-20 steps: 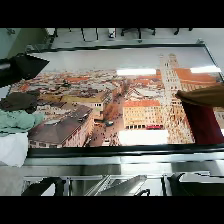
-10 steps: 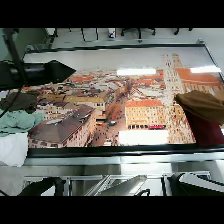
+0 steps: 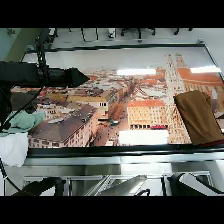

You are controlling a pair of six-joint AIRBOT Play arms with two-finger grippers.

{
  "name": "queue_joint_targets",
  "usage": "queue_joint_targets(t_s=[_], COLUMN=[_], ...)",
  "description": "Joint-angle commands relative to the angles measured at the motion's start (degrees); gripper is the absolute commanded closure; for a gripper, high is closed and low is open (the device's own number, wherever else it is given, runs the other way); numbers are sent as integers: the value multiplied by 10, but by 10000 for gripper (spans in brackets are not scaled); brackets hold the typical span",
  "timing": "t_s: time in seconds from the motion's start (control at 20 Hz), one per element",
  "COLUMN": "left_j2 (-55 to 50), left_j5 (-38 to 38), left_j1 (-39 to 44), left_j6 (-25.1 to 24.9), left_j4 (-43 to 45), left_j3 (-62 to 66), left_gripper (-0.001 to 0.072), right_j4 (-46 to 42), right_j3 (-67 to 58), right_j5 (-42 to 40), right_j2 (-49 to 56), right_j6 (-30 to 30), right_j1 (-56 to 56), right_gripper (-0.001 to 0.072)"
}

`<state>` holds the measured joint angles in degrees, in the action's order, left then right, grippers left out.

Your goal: Fold the shirts.

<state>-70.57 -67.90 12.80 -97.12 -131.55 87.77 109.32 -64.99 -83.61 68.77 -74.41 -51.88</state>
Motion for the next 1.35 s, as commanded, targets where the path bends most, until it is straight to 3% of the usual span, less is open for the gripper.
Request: queue_joint_targets(t_s=[0.0,0.05,0.1,0.2,0.25,0.45,0.55,0.65,0.85,1.05,1.3], left_j2=[-4,-3,-3,-3,-3,-3,14,52,124,179,229], left_j5=[2,2,2,-1,-5,-24,-16,21,71,124,136], left_j1=[1,1,1,1,1,17,68,142,233,249,249], left_j6=[0,0,0,1,1,2,35,79,132,167,167], left_j4=[0,0,0,0,-1,12,82,155,162,160,160], left_j3=[0,0,0,0,0,0,-25,-110,-276,-348,-385], left_gripper=[688,688,688,688,688,689,689,689,689,688,688], right_j4=[-6,6,29,104,143,174,174,174,174,185,184], right_j3=[-5,-14,-23,-31,-31,-2,77,180,303,312,312], right_j5=[6,11,16,32,42,85,134,184,252,203,185], right_j2=[-3,-3,-3,-5,-10,-69,-138,-213,-303,-311,-311], right_j6=[7,7,-8,-71,-101,-188,-213,-216,-210,-206,-206], right_j1=[0,0,2,12,24,145,244,353,496,547,550], right_gripper=[12,14,102,655,689,690,690,690,689,689,689])
